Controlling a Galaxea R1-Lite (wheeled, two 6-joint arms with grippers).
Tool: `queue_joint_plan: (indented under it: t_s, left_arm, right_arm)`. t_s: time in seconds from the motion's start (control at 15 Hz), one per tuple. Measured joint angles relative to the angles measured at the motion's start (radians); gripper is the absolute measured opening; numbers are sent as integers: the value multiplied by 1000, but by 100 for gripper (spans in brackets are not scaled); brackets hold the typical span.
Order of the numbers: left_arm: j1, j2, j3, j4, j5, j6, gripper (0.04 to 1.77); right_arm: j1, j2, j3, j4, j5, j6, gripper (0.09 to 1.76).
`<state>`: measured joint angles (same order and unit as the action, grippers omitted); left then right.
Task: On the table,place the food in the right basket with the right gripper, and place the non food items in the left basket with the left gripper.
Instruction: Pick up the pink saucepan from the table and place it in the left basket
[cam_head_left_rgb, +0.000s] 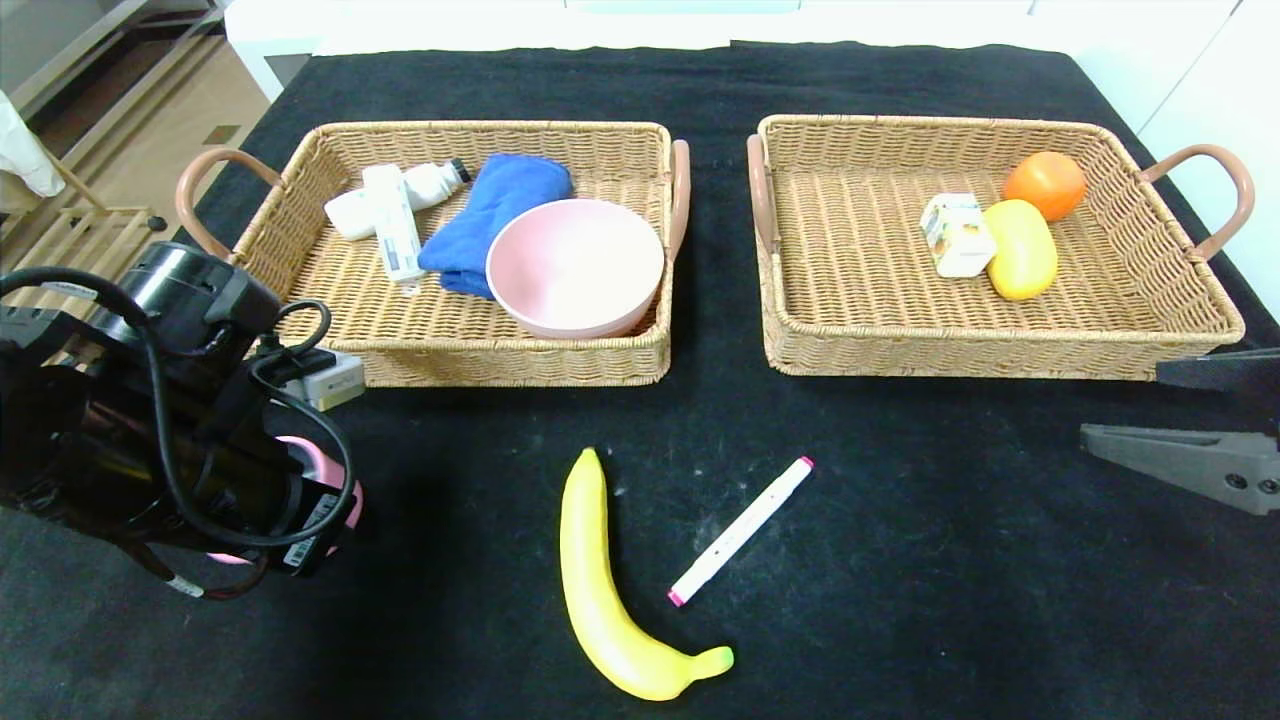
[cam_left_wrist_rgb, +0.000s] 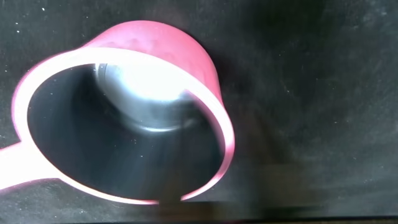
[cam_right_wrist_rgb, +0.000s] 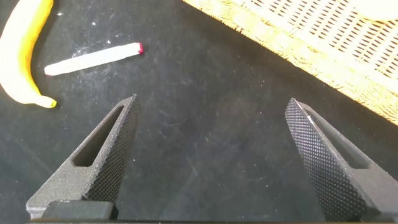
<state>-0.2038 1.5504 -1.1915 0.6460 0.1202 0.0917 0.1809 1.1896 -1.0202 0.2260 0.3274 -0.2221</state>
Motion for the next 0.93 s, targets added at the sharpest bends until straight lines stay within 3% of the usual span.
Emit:
queue_joint_plan:
  t_s: [0.93]
  left_arm:
    - [-19, -22, -11, 8, 4, 9, 17]
  right_arm:
    - [-1, -2, 5, 1, 0, -19, 171]
